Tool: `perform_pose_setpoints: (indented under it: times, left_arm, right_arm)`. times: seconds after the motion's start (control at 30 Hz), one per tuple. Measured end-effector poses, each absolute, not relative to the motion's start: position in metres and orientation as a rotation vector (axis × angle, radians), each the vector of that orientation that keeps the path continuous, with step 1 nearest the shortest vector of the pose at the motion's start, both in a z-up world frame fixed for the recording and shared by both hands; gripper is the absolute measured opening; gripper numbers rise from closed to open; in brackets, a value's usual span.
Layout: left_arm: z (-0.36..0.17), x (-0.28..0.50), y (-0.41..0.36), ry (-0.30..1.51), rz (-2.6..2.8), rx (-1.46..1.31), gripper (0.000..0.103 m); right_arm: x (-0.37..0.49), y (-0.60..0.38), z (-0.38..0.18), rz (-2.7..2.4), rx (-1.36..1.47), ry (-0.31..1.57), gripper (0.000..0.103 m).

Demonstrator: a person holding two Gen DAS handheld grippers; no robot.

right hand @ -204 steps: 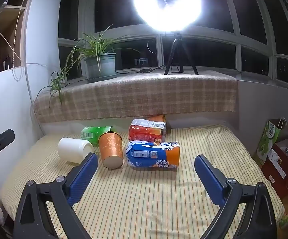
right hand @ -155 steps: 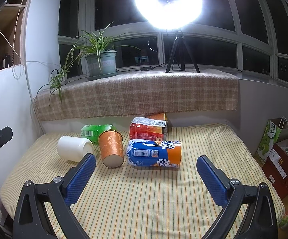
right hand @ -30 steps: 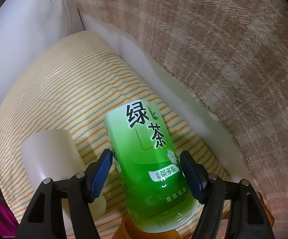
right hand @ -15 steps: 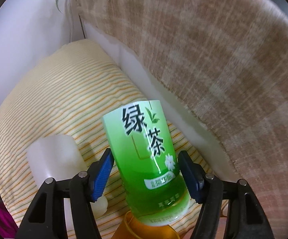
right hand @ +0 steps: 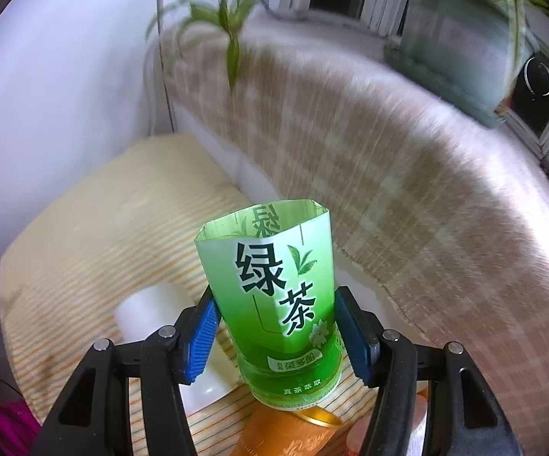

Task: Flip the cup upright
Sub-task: 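Lift the green tea bottle with the right gripper and carry it, then lower the bottle onto the table and open the right gripper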

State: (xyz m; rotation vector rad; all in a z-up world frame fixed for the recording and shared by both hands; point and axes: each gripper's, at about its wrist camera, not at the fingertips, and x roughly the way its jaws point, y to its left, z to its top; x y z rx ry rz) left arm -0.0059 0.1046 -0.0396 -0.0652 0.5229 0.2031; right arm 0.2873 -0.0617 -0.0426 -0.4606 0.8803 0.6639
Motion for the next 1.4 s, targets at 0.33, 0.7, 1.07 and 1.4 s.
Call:
perform_pose_setpoints:
  times: [0.33,0.7,1.07,1.4]
  left_arm:
    - [-0.025,-0.02,0.094,0.483,0.171,-0.07,0.103]
    - [-0.024,-0.015,0.073,0.5,0.098,-0.065,0.103]
    - [-0.052,0.012,0.063,0.679,-0.043,-0.18,0.103]
    - [-0.068,0.036,0.055,0.822,-0.19,-0.309,0.103]
  right_arm:
    - [0.23,-0.101,0.002,0.648,-0.194,0.808,0.061]
    - [0.166,-0.161,-0.039,0.691,0.258,0.97,0.061]
    - [0.123,-0.181,-0.127,0.674,0.53,1.207,0.061]
    - [0.131,-0.186,-0.142,0.652,0.559,1.217,0.063]
